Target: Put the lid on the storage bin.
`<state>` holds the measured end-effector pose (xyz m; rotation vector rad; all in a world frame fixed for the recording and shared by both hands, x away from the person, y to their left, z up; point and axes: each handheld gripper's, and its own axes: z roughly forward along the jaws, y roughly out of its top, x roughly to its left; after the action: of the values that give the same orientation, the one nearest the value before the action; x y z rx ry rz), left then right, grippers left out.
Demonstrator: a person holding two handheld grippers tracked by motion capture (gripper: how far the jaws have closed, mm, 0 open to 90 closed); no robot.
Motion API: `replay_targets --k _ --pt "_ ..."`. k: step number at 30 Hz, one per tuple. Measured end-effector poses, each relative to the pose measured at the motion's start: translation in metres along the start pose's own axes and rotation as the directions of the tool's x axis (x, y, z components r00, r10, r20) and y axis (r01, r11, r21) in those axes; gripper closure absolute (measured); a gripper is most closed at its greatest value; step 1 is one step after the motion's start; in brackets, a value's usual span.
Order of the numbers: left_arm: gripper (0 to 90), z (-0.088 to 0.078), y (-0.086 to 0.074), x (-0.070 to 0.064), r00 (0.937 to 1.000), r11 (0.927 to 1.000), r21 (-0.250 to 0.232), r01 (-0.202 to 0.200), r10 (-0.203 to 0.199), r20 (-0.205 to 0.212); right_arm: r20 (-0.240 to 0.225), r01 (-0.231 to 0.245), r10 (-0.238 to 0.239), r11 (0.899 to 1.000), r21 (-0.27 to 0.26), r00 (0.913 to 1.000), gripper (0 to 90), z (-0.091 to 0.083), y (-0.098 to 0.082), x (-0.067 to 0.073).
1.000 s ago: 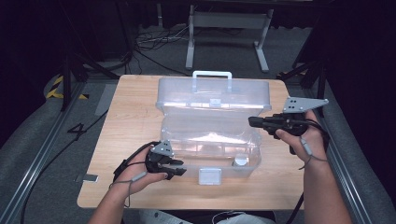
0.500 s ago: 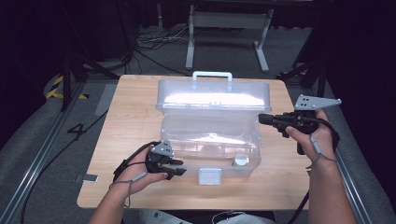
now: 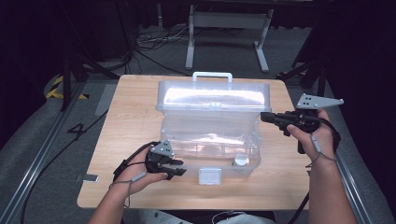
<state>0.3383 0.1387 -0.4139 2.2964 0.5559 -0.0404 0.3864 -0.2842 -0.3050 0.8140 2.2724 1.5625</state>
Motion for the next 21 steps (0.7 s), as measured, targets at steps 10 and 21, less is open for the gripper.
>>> replay_targets --k 10,21 --pt "61.4 -0.001 0.001 -0.001 0.9997 0.9998 0.005 0.019 -0.019 0.018 -0.001 0.001 -0.001 1.000 -0.001 1.0000 90.0 0.001 0.000 0.000" --pt "60.0 -0.023 0.010 -0.008 0.9998 0.9980 -0.063 -0.009 0.010 0.019 0.000 -0.001 0.001 1.000 0.003 1.0000 90.0 0.002 -0.001 0.000"
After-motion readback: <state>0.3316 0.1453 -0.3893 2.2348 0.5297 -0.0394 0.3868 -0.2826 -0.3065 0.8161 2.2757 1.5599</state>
